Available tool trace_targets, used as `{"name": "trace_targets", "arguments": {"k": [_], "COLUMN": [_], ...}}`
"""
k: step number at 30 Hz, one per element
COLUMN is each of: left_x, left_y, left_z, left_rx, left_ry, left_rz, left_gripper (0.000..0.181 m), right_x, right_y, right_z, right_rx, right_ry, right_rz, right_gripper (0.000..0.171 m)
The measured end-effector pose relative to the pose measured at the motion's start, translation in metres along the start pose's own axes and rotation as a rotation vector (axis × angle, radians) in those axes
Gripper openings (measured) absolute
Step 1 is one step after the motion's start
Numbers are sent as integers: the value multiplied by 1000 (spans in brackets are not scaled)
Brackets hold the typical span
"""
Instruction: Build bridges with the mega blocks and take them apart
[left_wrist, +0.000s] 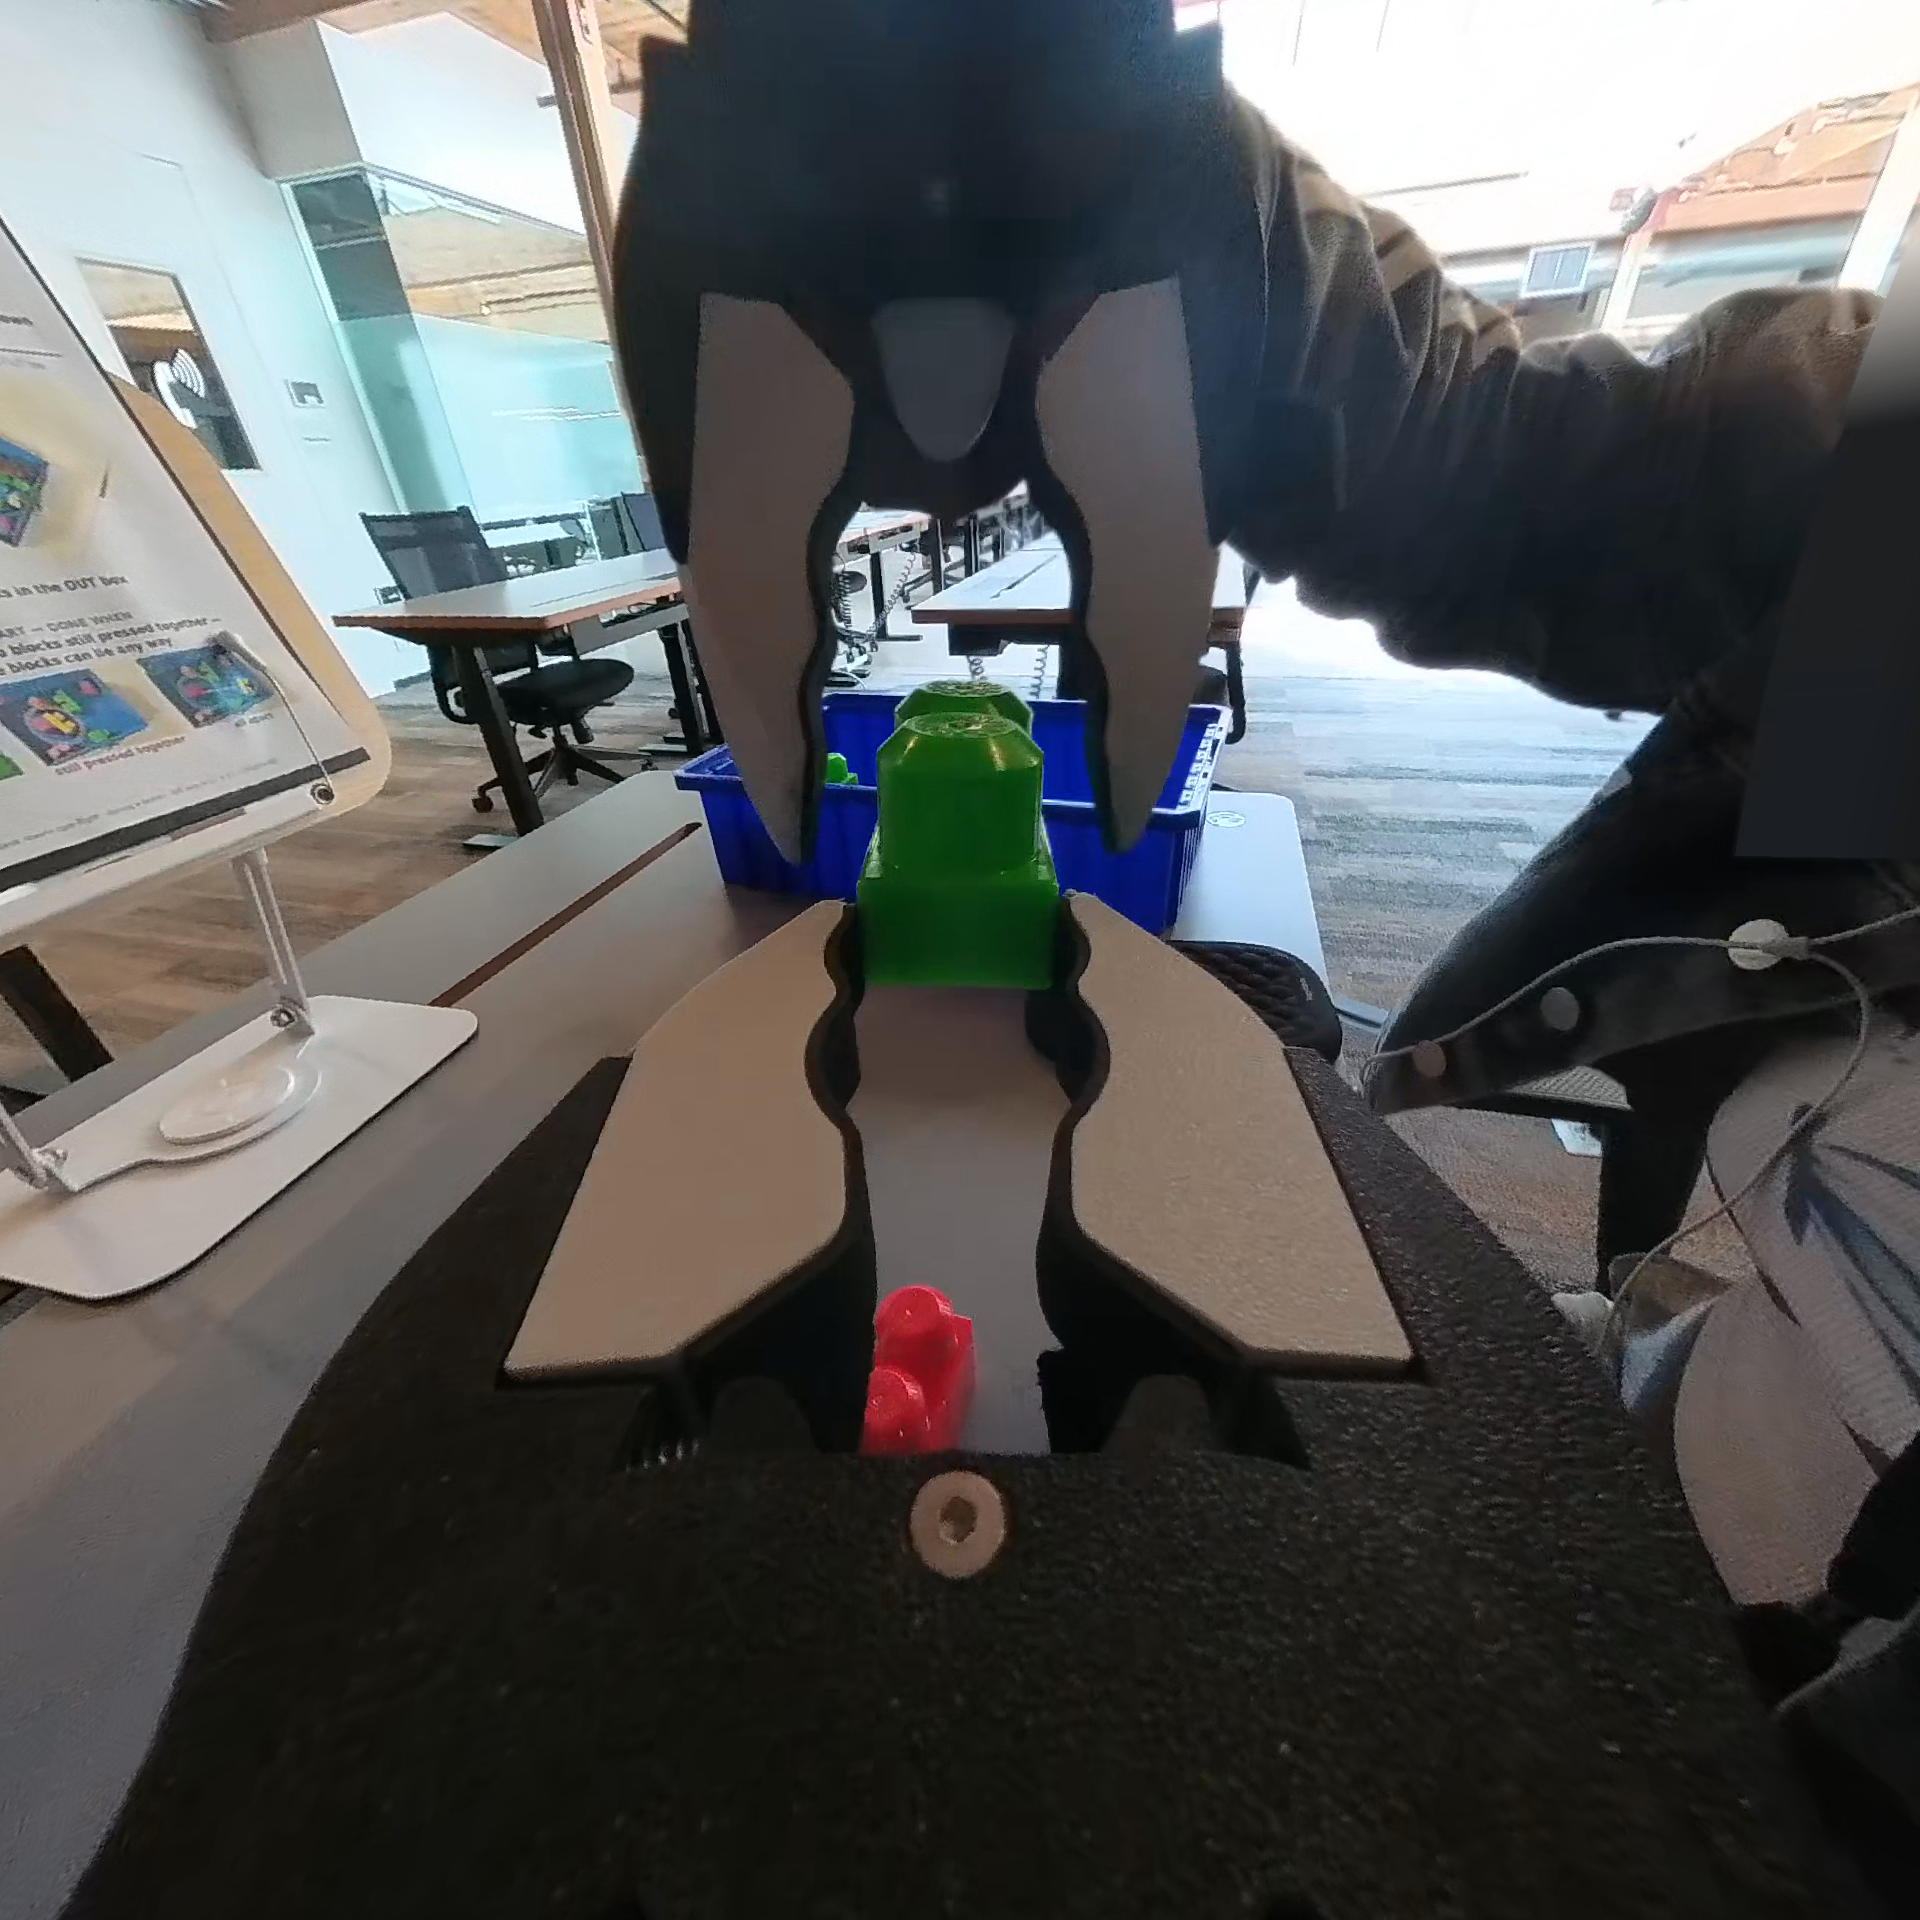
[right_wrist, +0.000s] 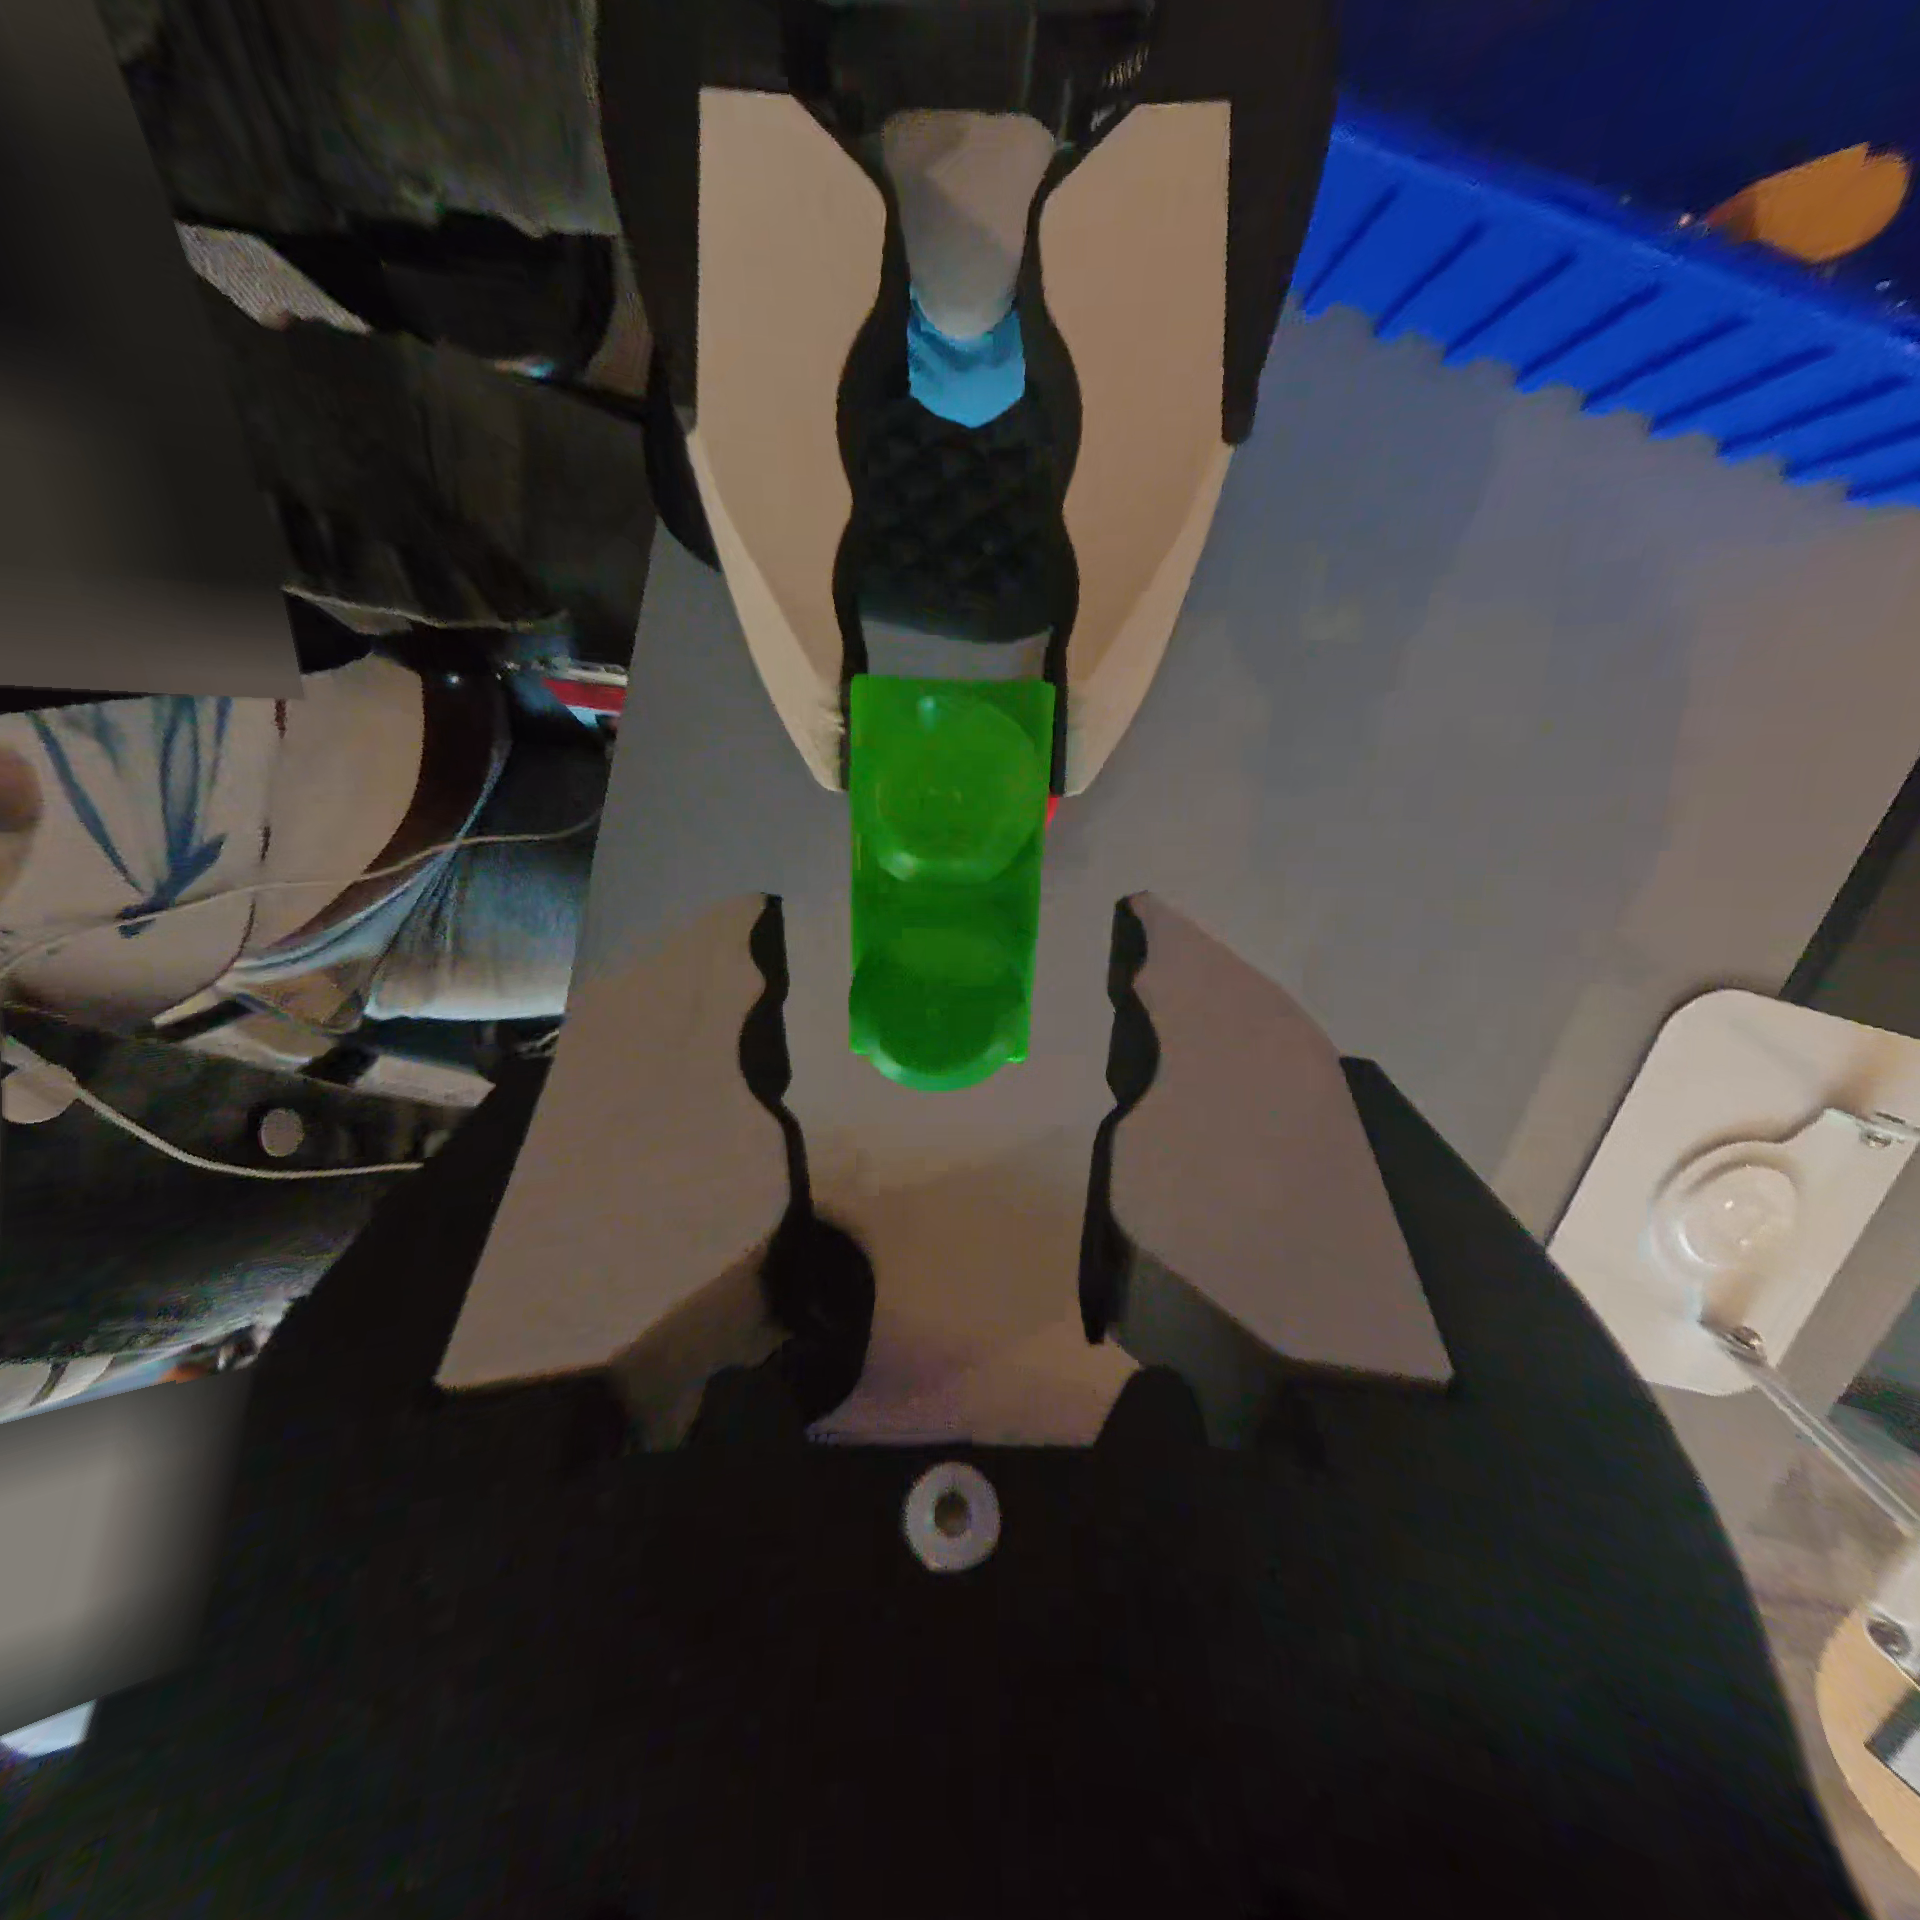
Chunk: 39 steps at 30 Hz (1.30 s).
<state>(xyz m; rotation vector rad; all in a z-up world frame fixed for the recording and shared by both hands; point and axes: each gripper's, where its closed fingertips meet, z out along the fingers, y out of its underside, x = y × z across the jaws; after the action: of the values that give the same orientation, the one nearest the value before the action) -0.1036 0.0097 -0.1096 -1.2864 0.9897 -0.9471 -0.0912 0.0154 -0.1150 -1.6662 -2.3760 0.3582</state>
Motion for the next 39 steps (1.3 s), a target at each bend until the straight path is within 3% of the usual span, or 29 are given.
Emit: {"name": "trace_targets", "arguments": {"k": [15, 22, 23, 25, 26, 33, 39], "left_x": [-4, -5, -9, -23, -29, -58, -45], "left_y": [8, 15, 16, 17, 17, -14, -23], "left_z": [-9, -13, -17, -33, -45, -174, -237], "left_rx": [20, -3, -23, -75, -107, -144, -132], "left_ry": [-4, 21, -5, -118, -180, -670, -799], "left_rz": [-13, -54, -60, -56, -46, -102, -82], "left_gripper": [34, 35, 47, 81, 83, 72, 67], "right_x": [3, 4, 6, 8, 8, 8, 13], "right_y": [-12, -14, -13, -10, -8, 12, 23], "right_z": [18, 24, 23, 23, 24, 55, 92], "right_rx": [-59, -43, -38, -31, -26, -50, -40], "right_ry": [-26, -24, -11, 9, 13, 79, 96], "right_rz": [28, 47, 52, 68, 85, 143, 179], "right_gripper": [35, 34, 34, 34, 34, 34, 34]}}
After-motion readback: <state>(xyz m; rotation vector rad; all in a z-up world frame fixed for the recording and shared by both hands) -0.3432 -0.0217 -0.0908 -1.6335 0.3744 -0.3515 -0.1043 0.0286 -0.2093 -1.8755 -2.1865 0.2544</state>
